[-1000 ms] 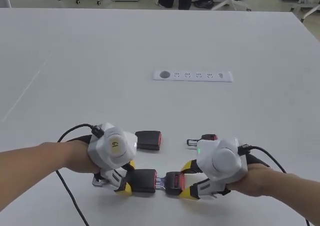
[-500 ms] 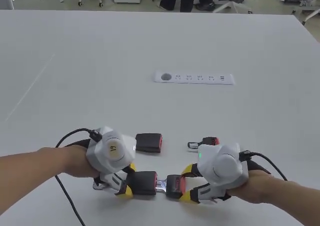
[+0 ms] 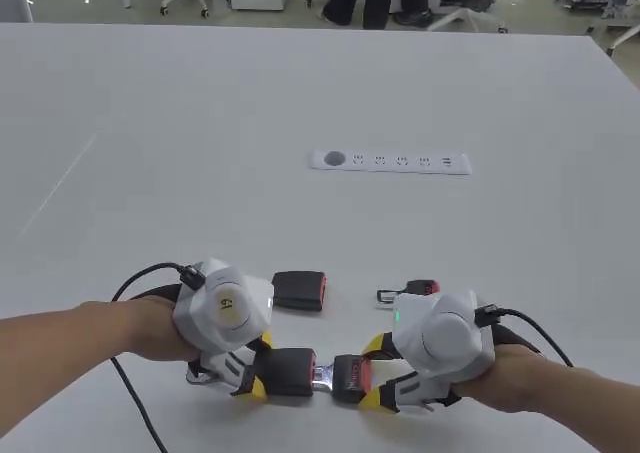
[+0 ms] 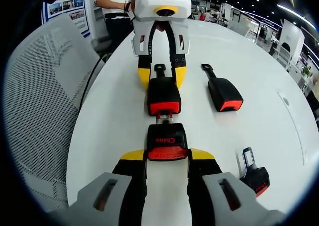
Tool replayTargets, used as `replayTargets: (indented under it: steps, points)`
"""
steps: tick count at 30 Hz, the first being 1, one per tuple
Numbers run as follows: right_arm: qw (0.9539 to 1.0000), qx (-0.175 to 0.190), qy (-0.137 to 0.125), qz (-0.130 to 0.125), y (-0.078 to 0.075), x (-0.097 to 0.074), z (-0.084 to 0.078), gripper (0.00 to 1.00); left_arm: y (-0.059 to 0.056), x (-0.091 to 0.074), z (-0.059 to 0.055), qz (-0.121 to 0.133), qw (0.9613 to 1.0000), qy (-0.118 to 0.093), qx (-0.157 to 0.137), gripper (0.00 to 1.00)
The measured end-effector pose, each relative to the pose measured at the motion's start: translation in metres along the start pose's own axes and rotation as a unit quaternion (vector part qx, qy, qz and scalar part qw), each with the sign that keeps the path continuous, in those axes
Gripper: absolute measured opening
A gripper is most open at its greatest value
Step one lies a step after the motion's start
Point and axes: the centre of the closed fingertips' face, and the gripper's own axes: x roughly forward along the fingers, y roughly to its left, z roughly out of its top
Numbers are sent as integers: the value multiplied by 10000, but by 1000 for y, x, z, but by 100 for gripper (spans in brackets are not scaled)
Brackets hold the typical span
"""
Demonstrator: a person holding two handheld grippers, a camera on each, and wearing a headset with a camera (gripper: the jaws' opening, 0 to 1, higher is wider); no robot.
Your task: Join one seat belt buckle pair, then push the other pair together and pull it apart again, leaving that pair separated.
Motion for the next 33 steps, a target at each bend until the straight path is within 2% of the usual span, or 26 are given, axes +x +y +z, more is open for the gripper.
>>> replayTargets:
  steps: [5, 12, 18, 27, 33]
  points:
    - [10000, -20, 15, 6, -1, 2, 0, 29, -1, 0, 1, -31, 10000, 46, 76, 31]
    - [10000, 10, 50, -9, -1, 4, 1, 28, 1, 1, 0, -26, 10000, -12, 68, 30]
    - [10000, 41, -8, -38, 0, 8, 9, 28, 0, 1, 1, -12, 10000, -19, 69, 30]
    - [9999, 103, 34, -93, -1, 11, 12, 27, 0, 1, 3, -23, 9999, -38, 127, 30]
    - [9998, 152, 72, -129, 0, 10, 13, 26, 0, 1, 4, -42, 9998, 24, 189, 29]
